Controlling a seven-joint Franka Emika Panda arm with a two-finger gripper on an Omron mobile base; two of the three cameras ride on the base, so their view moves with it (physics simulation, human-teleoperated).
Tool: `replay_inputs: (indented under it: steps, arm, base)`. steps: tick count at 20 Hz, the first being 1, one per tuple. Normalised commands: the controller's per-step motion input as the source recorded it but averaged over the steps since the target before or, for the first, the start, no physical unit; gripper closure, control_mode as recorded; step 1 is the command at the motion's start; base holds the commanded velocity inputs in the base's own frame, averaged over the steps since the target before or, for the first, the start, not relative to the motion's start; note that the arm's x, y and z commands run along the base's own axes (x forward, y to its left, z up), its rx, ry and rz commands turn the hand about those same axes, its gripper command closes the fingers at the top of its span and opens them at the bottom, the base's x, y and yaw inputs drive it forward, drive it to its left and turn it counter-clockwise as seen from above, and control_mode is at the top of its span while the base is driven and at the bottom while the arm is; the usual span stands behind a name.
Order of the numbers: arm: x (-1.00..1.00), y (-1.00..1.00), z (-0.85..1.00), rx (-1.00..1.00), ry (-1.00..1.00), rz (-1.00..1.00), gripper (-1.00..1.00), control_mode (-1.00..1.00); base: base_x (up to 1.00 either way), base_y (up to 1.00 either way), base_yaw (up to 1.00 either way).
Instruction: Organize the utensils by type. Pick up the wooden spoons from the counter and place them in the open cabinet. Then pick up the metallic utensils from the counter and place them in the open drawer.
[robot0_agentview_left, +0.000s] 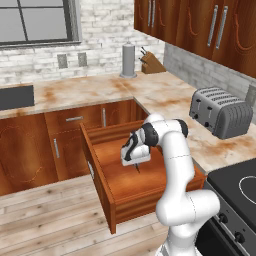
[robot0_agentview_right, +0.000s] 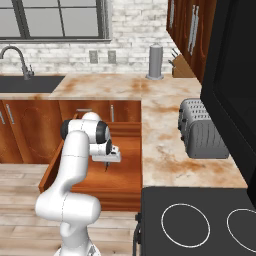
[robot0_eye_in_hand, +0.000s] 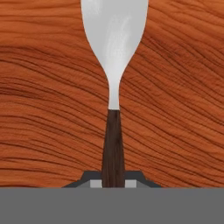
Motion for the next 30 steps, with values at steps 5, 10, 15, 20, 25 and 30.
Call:
replay_inputs:
  steps: [5,10,15,20,25,30]
  arm:
    - [0.0,0.0,0.01,0.0,0.0,0.0,-1.0,-1.0]
    - [0.0,0.0,0.31,0.0,0.0,0.0,-1.0,-1.0]
    - [-0.01,-0.11,0.97,0.02,0.0,0.0,-1.0,-1.0]
    - [-0.08,-0.12,1.0,0.05,0.0,0.0,-1.0,-1.0]
    - [-0.36,0.0,1.0,0.0,-0.01,0.0,-1.0,-1.0]
    - [-0.53,0.0,1.0,0.0,-0.01,0.0,-1.0,-1.0]
  base:
    - [0.0,0.0,0.0]
    - [0.0,0.0,0.0]
    - [0.0,0.0,0.0]
    - [0.0,0.0,0.0]
    - [0.0,0.0,0.0]
    - [0.0,0.0,0.0]
